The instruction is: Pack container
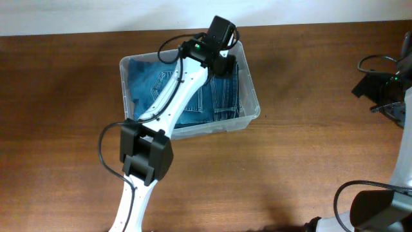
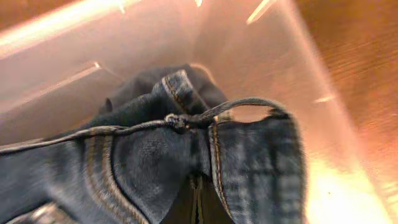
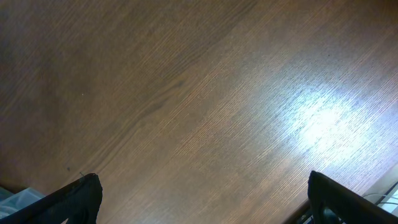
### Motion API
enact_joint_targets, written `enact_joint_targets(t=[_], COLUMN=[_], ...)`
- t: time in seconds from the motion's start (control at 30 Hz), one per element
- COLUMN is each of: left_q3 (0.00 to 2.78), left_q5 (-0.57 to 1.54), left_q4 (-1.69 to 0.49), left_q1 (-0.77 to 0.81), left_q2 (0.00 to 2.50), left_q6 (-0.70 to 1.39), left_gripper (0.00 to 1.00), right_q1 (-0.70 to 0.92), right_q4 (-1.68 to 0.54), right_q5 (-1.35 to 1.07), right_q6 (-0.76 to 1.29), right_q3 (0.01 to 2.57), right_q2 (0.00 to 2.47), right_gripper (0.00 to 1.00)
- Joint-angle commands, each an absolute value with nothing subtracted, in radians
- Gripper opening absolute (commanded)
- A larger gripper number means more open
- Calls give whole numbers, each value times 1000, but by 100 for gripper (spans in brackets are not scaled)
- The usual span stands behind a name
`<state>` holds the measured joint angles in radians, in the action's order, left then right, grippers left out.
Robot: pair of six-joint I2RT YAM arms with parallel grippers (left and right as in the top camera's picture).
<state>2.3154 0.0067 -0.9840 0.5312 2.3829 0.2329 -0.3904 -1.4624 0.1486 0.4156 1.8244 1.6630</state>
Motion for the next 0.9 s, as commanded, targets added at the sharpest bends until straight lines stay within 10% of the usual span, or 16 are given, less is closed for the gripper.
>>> enact_joint_targets(t=[0.0, 0.33, 0.47, 0.57, 0.63, 0.87], left_q3=[2323, 2445, 2579, 2595, 2595, 2593], left_q5=[-7, -8, -9, -54, -86, -75], left_q4=[-988, -1075, -1302, -1403, -1499, -1688], left_q1=[533, 531, 521, 508, 480, 352], left_q2=[2477, 2420, 2295, 2214, 2148, 1918], left_q6=[246, 229, 123, 110, 110, 113], left_gripper=[1, 6, 31, 80, 95, 99], right_q1=[-394, -394, -394, -394, -394, -394], right_q4=[-1462, -1462, -1462, -1462, -1462, -1462], right_q5=[150, 150, 150, 150, 150, 150], right_q6=[425, 425, 425, 425, 425, 425], right_q3=[1821, 1821, 1821, 1821, 1821, 1821], right_q2=[1650, 1650, 1650, 1650, 1650, 1650], right_gripper=[98, 98, 98, 98, 98, 98])
